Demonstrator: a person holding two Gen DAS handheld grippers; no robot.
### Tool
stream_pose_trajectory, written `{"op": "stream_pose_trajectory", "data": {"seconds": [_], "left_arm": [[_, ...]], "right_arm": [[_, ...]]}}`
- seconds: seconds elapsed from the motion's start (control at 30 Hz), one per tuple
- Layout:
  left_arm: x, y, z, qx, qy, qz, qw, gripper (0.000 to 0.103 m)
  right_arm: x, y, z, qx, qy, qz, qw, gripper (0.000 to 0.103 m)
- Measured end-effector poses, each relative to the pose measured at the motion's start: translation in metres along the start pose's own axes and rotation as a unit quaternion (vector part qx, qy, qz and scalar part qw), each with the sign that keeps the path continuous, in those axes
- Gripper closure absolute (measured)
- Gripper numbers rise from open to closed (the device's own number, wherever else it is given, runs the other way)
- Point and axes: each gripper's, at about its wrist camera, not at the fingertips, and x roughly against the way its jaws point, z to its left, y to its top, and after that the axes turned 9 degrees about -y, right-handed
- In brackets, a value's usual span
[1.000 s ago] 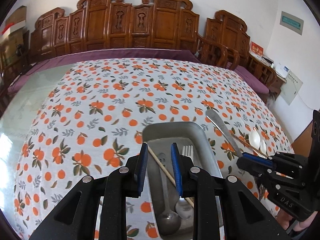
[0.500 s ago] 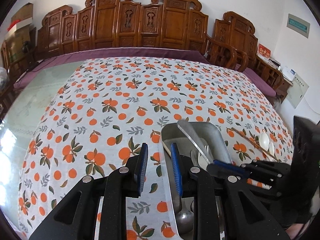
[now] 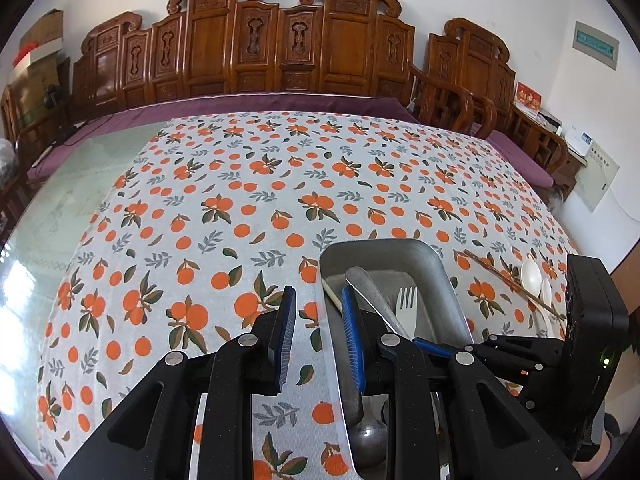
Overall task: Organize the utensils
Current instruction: 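Lower the metal fork into the tray and open the right gripper, then grasp a wooden chopstick with the right gripper while the left gripper approaches a white spoon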
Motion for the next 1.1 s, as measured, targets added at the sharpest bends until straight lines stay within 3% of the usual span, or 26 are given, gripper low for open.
{"op": "stream_pose_trajectory", "data": {"seconds": [0.3,0.5,0.67,0.83,0.9,1.1], "left_arm": [[-0.003,-0.002,-0.002,-0.003,-0.001,0.003,1.0000,0.081],[-0.005,-0.002,-0.011,-0.009,-0.011,0.002,0.9999,0.081],[-0.009,0.000,-0.033,-0.021,-0.029,0.004,0.9993,0.080],[-0.014,-0.001,-0.061,-0.037,-0.054,0.005,0.9978,0.068],[-0.015,-0.001,-0.071,-0.041,-0.063,0.004,0.9971,0.059],[-0.026,-0.005,-0.100,-0.058,-0.083,0.014,0.9947,0.057]], "right_arm": [[0.006,0.002,-0.003,-0.003,0.008,-0.007,1.000,0.092],[0.034,0.005,-0.021,-0.004,0.004,-0.030,1.000,0.091],[0.080,0.003,-0.063,-0.014,-0.033,-0.062,0.997,0.092],[0.115,-0.002,-0.108,-0.026,-0.084,-0.077,0.993,0.092],[0.127,-0.006,-0.129,-0.035,-0.104,-0.079,0.991,0.092],[0.136,-0.033,-0.179,-0.034,-0.172,-0.057,0.983,0.092]]}}
